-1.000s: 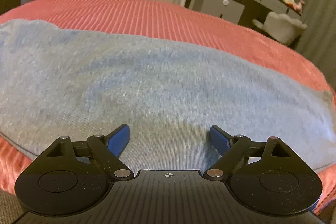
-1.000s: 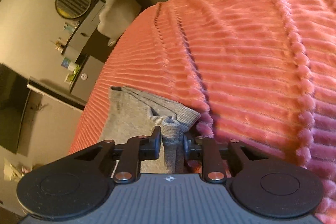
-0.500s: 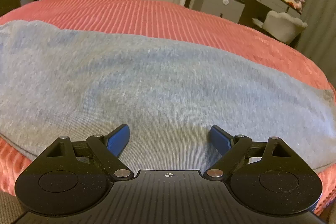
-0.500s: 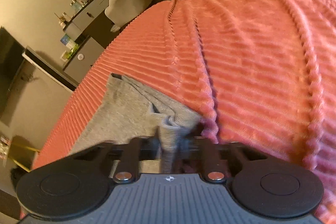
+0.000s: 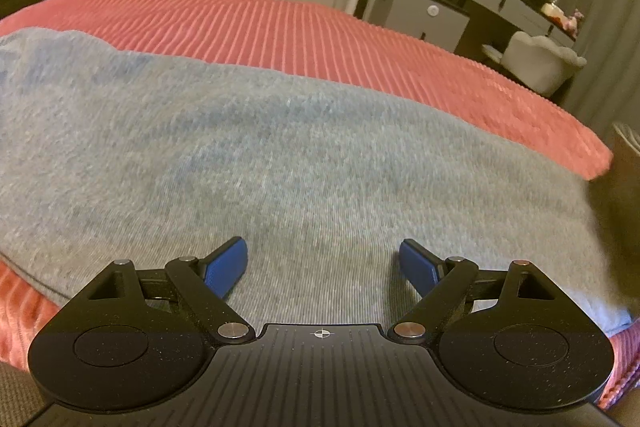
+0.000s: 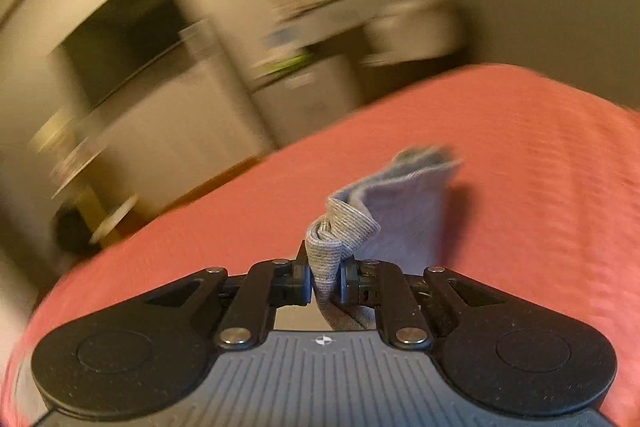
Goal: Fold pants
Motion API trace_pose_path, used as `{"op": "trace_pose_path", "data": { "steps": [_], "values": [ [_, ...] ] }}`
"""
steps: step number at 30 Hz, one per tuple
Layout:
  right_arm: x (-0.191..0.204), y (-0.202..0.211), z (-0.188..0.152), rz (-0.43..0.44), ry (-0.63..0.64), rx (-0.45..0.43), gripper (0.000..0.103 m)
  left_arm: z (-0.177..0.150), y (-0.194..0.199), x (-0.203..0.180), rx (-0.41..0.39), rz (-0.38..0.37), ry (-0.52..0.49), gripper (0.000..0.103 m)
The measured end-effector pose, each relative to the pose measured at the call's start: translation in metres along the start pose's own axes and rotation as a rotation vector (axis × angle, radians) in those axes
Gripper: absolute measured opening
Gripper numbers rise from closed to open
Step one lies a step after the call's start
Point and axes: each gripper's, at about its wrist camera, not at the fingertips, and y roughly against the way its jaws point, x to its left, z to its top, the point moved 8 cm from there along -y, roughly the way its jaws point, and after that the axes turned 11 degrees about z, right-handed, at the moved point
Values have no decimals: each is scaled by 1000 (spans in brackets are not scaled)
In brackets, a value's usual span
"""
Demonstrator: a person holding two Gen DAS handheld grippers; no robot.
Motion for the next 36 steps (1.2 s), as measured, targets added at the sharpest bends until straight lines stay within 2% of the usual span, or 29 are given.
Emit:
{"op": "trace_pose_path", "data": {
  "steps": [2,5,8,9,11,14,16,17,19,21,22,26,28,31,33,34,35,36],
  "values": [
    [43,-25,-25,110,61,90,12,1,1,2,0,-5,12,88],
    [77,-57,-72,196,66,243,13,1,1,5,3,-9,29,88],
    [75,-76,-115,225,-76,409,28,2,2,7,4,-12,36,88],
    [70,-75,-119,239,-139,422,28,2,2,7,5,-15,39,88],
    [50,-64,-111,243,-266,357,30,3,0,7,7,-19,47,88],
    [5,-41,-93,172,-422,216,44,5,0,5,13,-32,44,86],
    [-29,-28,-97,45,-493,195,43,8,5,-4,15,-90,37,83],
    [-42,-21,-101,11,-555,173,37,10,7,-10,21,-119,37,83],
    [-58,-3,-100,6,-671,59,36,15,12,-27,35,-196,61,83],
    [-65,11,-94,-50,-665,-17,41,16,11,-50,78,-268,77,83],
    [-65,15,-93,-51,-666,-33,42,16,10,-61,99,-299,74,82],
    [-70,24,-95,-28,-681,-28,44,17,-3,-120,199,-420,26,78],
    [-61,22,-98,-13,-673,-21,47,14,-19,-142,272,-448,13,54],
    [-50,11,-97,3,-647,-16,54,6,-48,-164,405,-449,46,52],
    [-47,12,-97,17,-637,-10,56,5,-61,-174,444,-456,74,52],
    [-46,9,-95,26,-637,-9,56,5,-65,-178,452,-462,95,47],
    [-46,6,-96,40,-638,-9,56,4,-68,-179,456,-462,123,41],
    [-46,0,-94,52,-642,-7,56,5,-71,-180,462,-457,147,19]
  ]
}}
